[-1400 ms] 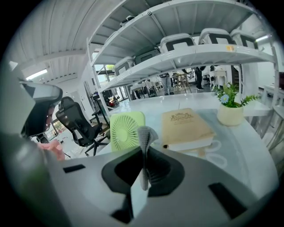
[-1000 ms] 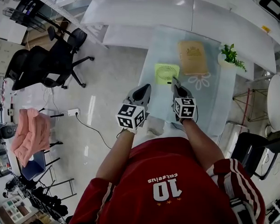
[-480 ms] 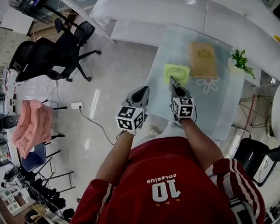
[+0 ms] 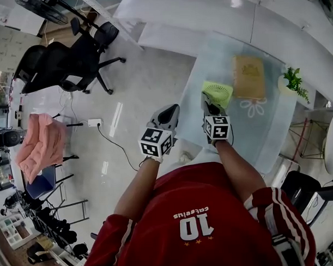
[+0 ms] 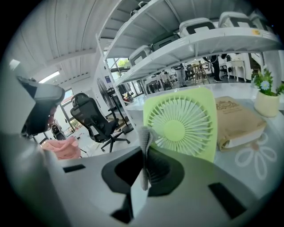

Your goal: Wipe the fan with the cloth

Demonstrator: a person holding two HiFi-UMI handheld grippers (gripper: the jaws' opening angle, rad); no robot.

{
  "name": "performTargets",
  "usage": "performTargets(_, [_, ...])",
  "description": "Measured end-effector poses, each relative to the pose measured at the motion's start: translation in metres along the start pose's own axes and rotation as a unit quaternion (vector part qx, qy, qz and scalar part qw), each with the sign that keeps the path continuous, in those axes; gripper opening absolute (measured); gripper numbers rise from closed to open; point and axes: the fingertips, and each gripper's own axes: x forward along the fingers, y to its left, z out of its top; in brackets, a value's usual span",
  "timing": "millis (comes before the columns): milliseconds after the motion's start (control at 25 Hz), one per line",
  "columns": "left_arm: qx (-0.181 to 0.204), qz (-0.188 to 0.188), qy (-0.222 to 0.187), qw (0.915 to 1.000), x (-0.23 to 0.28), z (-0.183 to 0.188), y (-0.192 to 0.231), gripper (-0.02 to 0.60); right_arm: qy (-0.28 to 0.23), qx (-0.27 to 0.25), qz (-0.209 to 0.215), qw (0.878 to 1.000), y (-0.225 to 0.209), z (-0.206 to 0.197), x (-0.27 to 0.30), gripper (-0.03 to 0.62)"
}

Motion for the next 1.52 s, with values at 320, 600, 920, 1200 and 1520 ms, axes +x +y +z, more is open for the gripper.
performTargets(320, [0.002,0.006,0.01,0.9999,0.0,-0.004,0.008,0.0,0.014,-0.007,-0.006,1.0,-0.005,-0.01,0.014,0.012])
performTargets(600, [0.004,0.003,0.007,1.0,0.003,-0.003,0.004,0.0,0.014,-0.01,-0.015,1.0,-0.016,-0.01,0.008,0.012])
performTargets(920, [0.01,-0.006,0.004,0.9999,0.006,0.003,-0.01,0.0,0.014,-0.006,-0.028,0.999,-0.033,-0.009,-0.005,0.012])
performTargets(1200, [0.002,-0.018,0.0,0.9998,0.013,0.006,-0.022,0.0,0.017,-0.003,-0.035,0.999,-0.041,-0.011,-0.015,0.012])
performTargets(1520, [-0.005,-0.04,-0.001,0.9992,0.038,0.007,-0.045,0.0,0.02,0.003,-0.046,0.999,-0.064,-0.013,-0.028,0.012])
